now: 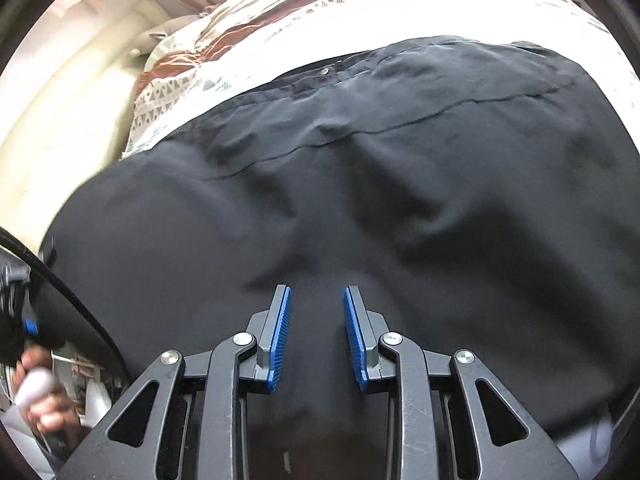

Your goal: Fold large clothes

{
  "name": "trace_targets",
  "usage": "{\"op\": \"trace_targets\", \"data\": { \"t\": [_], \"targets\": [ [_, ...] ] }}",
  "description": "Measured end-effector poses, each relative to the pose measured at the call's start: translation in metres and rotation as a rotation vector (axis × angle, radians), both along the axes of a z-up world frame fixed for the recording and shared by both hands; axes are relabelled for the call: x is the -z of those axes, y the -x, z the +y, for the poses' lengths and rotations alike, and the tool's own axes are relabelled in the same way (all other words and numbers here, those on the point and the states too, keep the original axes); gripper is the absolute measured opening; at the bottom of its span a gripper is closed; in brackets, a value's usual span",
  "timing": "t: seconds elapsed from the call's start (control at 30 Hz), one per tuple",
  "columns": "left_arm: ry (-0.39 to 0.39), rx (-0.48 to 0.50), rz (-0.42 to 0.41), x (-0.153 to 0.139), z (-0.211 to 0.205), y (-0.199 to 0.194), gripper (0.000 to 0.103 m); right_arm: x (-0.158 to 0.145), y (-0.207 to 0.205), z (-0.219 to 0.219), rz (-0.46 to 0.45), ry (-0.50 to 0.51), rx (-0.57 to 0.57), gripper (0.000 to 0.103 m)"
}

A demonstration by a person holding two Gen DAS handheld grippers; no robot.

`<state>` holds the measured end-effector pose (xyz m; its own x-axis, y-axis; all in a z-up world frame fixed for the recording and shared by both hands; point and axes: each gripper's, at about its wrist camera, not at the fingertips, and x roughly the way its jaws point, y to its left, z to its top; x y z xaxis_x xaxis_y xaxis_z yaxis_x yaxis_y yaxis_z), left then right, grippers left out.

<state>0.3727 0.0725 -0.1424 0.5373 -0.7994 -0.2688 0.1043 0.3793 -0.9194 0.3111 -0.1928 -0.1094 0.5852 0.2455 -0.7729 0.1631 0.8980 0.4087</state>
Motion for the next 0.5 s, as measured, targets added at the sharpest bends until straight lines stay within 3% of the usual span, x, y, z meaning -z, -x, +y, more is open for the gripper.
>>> {"op": "trace_targets", "data": {
  "t": [0.17, 0.27, 0.5],
  "targets": [
    [0.005, 0.052, -0.046, -0.019, -0.022, -0.009, 0.019, 0.011, 0.022, 0.008, 0.006, 0.043, 0.003, 0.025],
    [-0.014, 0.095, -0.056, -0.027, -0.043, -0.016, 0.019, 0.030, 0.020, 0.008, 0.025, 0.018, -0.003, 0.025],
    [-0.026, 0.177, -0.114, -0.063, -0.090, -0.032, 0.019, 0.012, 0.022, -0.013, -0.012, -0.053, -0.023, 0.025]
  ]
}}
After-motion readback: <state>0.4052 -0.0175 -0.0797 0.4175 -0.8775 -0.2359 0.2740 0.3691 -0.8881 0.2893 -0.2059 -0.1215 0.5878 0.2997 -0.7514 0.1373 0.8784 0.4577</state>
